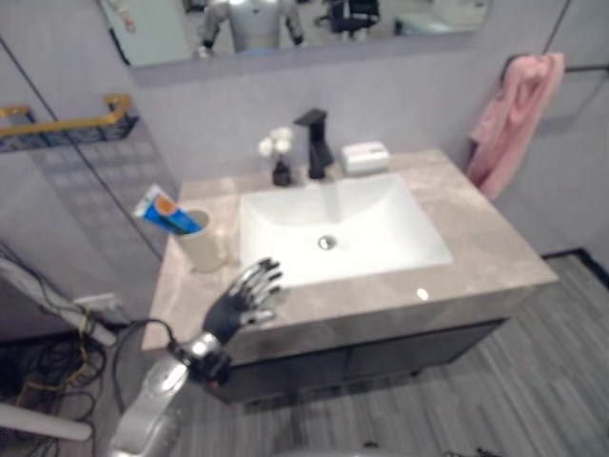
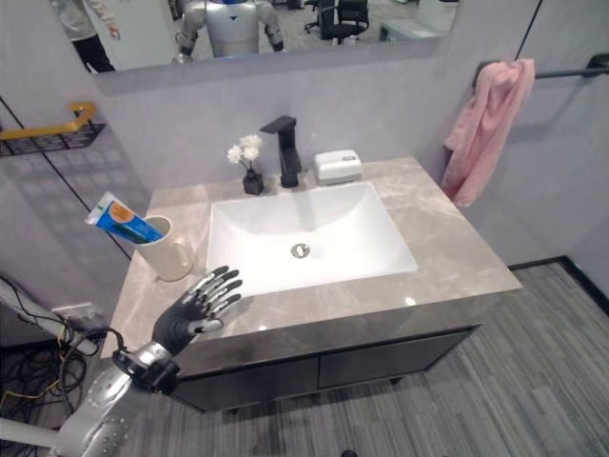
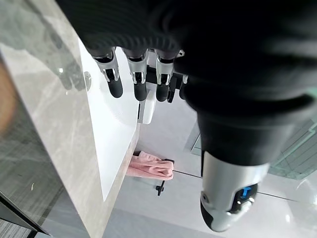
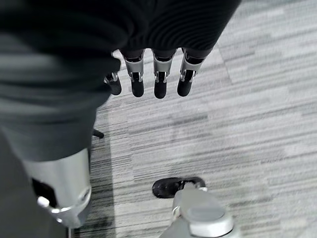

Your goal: Put brush and paste in cup on sink, flatten towel.

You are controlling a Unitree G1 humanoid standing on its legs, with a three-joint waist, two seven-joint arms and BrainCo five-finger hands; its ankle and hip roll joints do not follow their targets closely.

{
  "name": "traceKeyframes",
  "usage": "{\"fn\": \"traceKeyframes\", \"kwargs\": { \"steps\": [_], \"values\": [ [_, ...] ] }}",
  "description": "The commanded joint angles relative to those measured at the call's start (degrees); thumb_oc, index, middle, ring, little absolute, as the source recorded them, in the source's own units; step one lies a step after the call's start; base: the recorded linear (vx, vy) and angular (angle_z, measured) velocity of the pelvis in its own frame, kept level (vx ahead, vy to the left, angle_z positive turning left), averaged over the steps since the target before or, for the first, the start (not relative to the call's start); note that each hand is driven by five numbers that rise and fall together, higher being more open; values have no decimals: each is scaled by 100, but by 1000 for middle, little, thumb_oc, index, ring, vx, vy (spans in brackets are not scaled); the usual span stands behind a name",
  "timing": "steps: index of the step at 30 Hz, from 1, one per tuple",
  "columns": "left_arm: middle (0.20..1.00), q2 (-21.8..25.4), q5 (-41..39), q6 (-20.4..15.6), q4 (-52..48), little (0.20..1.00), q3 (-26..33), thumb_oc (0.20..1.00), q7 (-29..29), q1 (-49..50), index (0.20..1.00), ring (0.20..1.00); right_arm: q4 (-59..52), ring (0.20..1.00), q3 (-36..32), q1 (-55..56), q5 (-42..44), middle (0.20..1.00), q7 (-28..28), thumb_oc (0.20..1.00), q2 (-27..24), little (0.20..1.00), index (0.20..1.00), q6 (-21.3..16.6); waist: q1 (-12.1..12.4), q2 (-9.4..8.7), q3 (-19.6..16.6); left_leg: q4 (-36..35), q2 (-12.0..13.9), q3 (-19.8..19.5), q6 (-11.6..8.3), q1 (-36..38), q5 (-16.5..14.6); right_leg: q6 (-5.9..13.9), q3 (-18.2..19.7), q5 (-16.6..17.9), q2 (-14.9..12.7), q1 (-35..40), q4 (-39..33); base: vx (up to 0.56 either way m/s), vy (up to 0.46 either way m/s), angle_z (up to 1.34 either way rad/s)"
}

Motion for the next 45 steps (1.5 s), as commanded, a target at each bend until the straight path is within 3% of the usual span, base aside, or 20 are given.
{"fn": "traceKeyframes", "kwargs": {
  "steps": [1,15,45],
  "values": [
    [1000,131,-44,-284,-233,1000,370,1000,-58,97,1000,1000,136,1000,256,-256,-100,1000,-45,1000,-247,1000,1000,-12,39,-113,10,110,-76,-150,215,-21,-348,64,202,453,-102,-222,318,1,108,-15],
    [1000,898,328,-288,699,1000,1166,1000,22,374,1000,1000,189,1000,227,-125,-179,1000,59,1000,-357,1000,1000,59,30,-49,13,110,-279,2,332,-19,-456,250,245,693,-306,-359,309,6,71,-8],
    [1000,1255,889,-308,1651,1000,1673,1000,417,-22,1000,1000,211,1000,169,-7,-67,1000,106,1000,-554,1000,1000,72,27,-301,-9,110,-185,-2,282,-90,-446,228,98,760,-265,-391,152,0,1,0]
  ]
}}
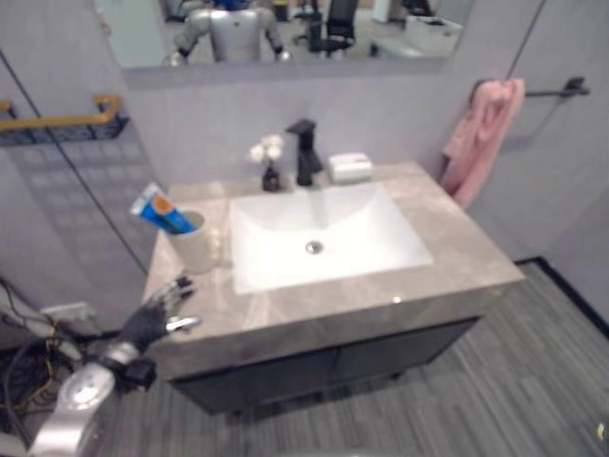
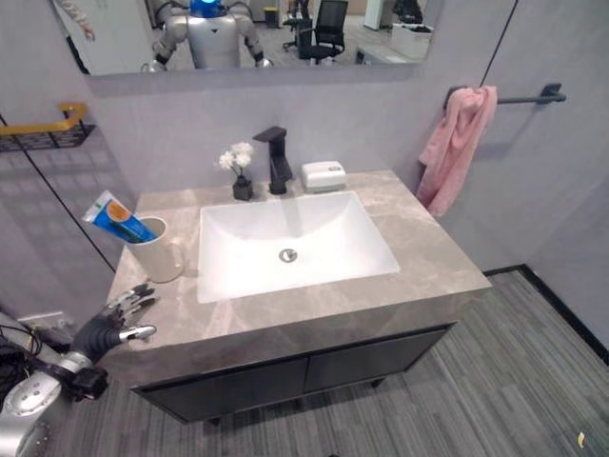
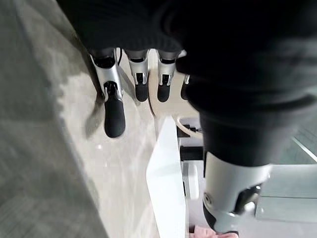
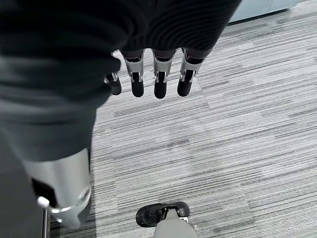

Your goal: Put brush and paste in cup on sink, flatten towel.

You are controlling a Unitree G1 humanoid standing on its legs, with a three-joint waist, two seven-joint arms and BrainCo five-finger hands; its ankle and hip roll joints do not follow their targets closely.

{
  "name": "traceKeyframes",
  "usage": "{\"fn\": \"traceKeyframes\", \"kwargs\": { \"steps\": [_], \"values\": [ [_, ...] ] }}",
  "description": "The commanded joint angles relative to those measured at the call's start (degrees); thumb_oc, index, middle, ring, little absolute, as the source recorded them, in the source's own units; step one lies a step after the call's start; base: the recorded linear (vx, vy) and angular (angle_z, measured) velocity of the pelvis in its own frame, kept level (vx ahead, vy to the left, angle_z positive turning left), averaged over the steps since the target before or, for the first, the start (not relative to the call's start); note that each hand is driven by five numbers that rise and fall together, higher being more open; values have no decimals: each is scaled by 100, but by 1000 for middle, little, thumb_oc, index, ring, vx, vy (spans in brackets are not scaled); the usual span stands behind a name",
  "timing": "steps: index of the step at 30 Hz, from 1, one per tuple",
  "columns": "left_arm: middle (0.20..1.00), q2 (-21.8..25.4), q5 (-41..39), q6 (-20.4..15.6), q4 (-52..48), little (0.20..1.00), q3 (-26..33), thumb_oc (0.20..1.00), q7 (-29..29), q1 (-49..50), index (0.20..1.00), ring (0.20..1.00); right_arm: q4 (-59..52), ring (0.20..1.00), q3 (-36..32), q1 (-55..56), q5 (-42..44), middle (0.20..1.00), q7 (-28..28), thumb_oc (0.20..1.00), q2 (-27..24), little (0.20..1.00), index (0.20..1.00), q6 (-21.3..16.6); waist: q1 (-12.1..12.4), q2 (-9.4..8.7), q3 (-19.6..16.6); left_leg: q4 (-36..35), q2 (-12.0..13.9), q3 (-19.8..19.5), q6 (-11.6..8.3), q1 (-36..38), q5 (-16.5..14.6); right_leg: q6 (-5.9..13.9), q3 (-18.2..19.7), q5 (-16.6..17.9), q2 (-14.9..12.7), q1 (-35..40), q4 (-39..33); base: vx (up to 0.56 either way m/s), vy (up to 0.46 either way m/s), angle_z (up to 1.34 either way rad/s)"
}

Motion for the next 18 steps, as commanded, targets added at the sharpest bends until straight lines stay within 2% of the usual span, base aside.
{"fn": "traceKeyframes", "kwargs": {
  "steps": [1,8,18],
  "values": [
    [1000,260,207,-184,110,1000,354,1000,169,-377,1000,1000,207,1000,180,-295,-57,1000,-15,1000,-273,1000,1000,-44,-2,-2,300,112,-97,-252,250,18,-433,147,-155,616,-170,-95,143,4,-15,-4],
    [1000,280,316,-220,262,1000,639,1000,413,-509,1000,1000,166,1000,166,-260,-44,1000,-10,1000,-260,1000,1000,-44,24,-95,350,112,-58,-235,234,-16,-417,141,-183,633,-138,-119,82,0,0,0],
    [1000,39,338,-249,47,1000,640,1000,566,-555,1000,1000,134,1000,190,-283,-31,1000,-9,1000,-226,1000,1000,-50,41,-158,373,112,-28,-240,227,-6,-432,112,-190,582,-109,-97,54,0,0,0]
  ]
}}
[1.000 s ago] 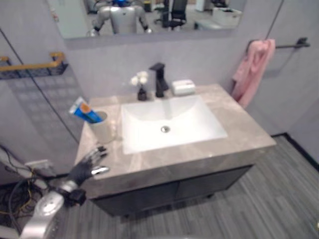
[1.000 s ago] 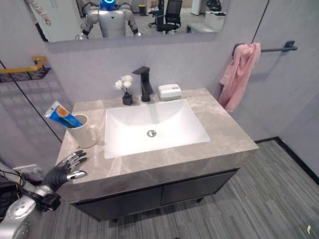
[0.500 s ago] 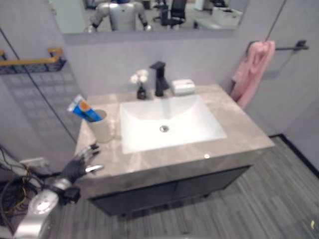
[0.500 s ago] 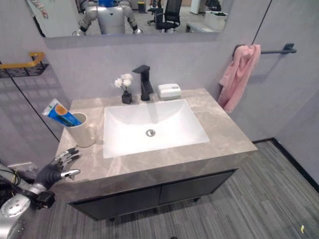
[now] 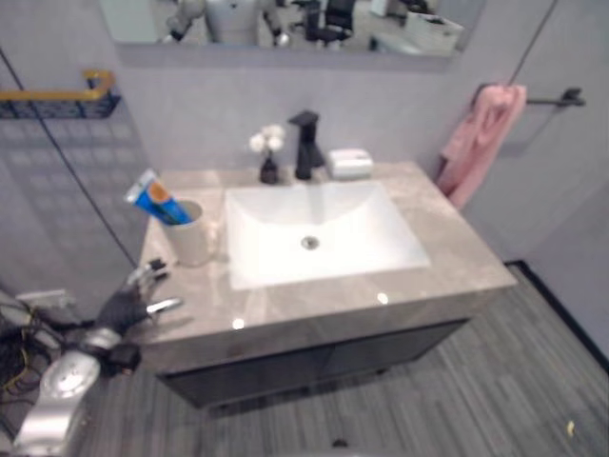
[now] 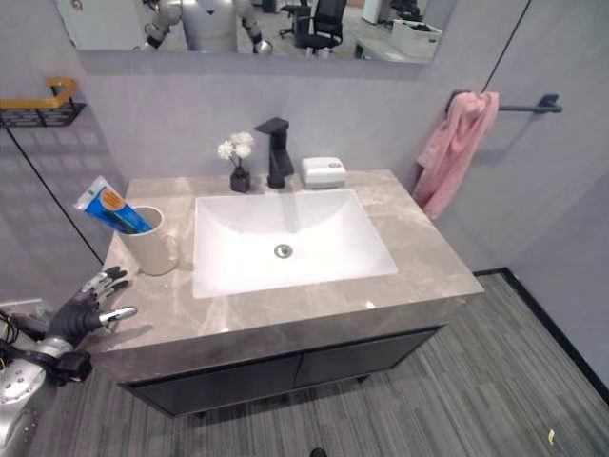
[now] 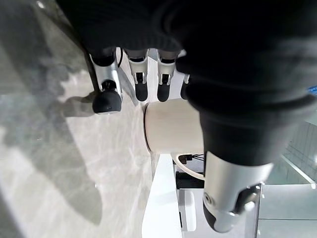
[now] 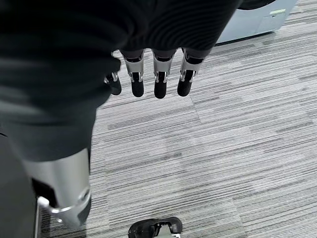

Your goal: Put brush and paste in cup on sink, flatten towel.

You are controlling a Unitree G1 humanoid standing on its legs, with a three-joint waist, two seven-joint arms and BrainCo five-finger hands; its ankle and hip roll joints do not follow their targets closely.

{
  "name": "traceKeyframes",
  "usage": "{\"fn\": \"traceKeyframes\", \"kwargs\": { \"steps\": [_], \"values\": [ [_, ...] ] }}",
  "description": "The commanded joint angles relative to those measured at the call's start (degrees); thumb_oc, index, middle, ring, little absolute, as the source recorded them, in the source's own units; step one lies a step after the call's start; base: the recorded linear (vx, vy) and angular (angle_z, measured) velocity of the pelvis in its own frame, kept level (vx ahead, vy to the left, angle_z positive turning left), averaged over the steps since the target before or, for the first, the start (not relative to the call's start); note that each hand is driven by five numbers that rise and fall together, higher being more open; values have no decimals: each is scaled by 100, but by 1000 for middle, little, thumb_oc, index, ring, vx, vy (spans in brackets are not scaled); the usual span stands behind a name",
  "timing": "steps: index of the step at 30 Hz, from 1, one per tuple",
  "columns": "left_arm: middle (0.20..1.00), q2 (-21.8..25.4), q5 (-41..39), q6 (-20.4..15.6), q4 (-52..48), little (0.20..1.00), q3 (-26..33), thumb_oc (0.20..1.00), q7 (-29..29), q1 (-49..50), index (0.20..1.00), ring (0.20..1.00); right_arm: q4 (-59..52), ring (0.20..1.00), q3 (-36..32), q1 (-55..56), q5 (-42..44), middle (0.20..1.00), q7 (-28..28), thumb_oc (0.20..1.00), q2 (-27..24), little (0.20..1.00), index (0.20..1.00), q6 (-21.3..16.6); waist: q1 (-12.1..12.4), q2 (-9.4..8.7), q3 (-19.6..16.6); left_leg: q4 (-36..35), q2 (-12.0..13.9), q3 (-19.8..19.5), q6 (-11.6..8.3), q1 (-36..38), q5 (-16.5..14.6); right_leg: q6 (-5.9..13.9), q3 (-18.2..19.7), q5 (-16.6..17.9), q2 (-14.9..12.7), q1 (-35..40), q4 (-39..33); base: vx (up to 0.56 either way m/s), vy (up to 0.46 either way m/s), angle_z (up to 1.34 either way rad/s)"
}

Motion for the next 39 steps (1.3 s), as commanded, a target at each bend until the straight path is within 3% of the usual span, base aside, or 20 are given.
{"fn": "traceKeyframes", "kwargs": {
  "steps": [1,22,39],
  "values": [
    [1000,-77,134,-169,-117,1000,272,1000,156,-266,1000,1000,155,1000,195,-373,-28,1000,-32,1000,-232,1000,1000,-52,30,132,235,112,-51,-258,242,8,-415,110,-159,599,-123,-74,53,0,0,0],
    [1000,-60,-4,-123,-727,1000,-717,1000,-134,-533,1000,1000,261,1000,293,-285,32,1000,-60,1000,-277,1000,1000,-73,-86,162,267,112,-5,-221,208,73,-465,84,-126,589,-98,-43,12,0,0,0],
    [1000,64,211,-106,-221,1000,-395,1000,33,-751,1000,1000,231,1000,286,-243,47,1000,-43,1000,-334,1000,1000,-70,-124,133,309,112,-14,-190,197,25,-466,99,-122,620,-94,-120,-5,0,0,0]
  ]
}}
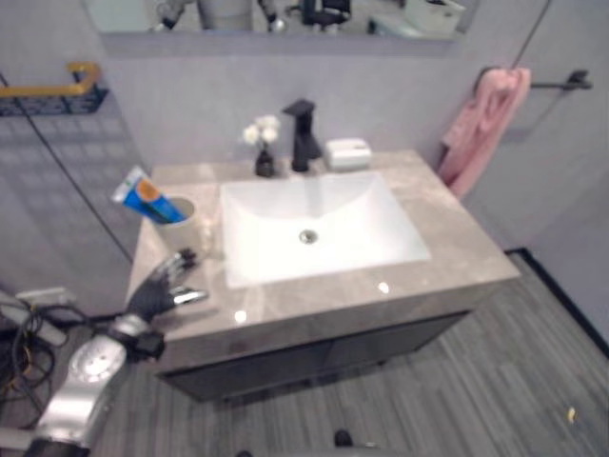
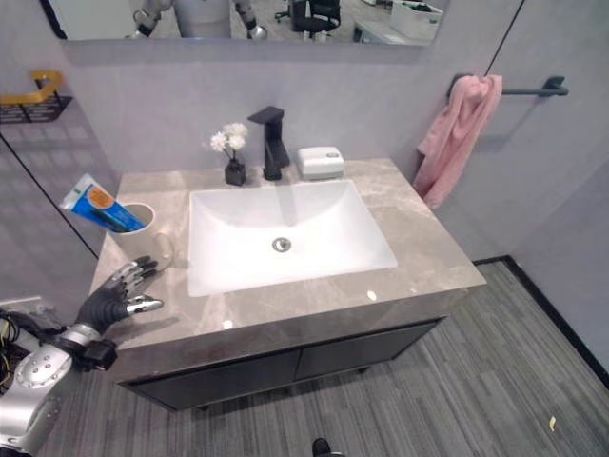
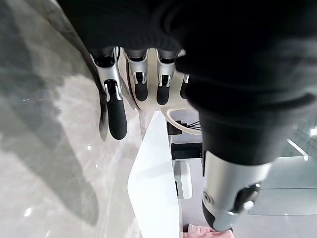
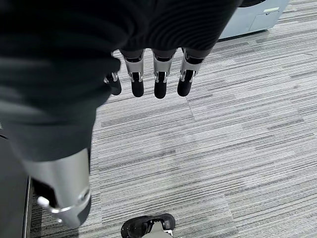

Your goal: Put brush and paste in cup on sink, flatten towel.

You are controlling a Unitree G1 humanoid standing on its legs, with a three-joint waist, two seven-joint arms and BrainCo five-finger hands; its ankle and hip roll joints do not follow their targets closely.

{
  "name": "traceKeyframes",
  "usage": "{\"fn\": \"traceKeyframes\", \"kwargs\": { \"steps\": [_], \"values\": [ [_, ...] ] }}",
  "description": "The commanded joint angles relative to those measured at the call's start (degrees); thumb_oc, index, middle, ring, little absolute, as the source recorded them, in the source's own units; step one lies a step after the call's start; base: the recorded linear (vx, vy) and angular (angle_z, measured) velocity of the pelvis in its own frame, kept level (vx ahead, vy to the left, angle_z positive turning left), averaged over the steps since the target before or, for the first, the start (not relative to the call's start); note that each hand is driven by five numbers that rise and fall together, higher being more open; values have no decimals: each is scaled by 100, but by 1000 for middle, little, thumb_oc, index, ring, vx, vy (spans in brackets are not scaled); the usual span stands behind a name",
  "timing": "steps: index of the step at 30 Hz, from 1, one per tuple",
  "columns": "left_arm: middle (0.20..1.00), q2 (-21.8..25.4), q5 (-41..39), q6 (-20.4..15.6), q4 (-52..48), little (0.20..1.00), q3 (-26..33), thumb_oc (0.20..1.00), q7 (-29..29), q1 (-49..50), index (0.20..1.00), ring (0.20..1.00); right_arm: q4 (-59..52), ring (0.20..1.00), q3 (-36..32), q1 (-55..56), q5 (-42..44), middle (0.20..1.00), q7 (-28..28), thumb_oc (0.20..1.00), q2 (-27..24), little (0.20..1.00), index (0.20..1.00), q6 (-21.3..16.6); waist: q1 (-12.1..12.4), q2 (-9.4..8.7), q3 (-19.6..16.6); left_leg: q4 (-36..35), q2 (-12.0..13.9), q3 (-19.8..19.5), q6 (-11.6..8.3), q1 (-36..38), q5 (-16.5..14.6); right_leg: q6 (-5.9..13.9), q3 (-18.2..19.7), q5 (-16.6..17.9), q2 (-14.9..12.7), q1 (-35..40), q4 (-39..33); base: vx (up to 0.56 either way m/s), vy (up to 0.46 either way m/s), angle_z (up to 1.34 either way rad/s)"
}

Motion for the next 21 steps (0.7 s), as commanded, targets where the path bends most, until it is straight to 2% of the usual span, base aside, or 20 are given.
{"fn": "traceKeyframes", "kwargs": {
  "steps": [1,21],
  "values": [
    [1000,63,151,-149,54,1000,228,1000,6,-320,1000,1000,207,1000,279,-265,37,1000,-37,1000,-328,1000,1000,-57,-74,90,148,111,-38,-238,241,14,-437,105,-167,609,-119,-105,30,0,0,0],
    [1000,-37,238,-193,-41,1000,429,1000,250,-462,1000,1000,125,1000,252,-188,70,1000,-20,1000,-298,1000,1000,-65,-68,-7,225,111,5,-216,227,-33,-433,93,-158,596,-70,-168,21,0,0,0]
  ]
}}
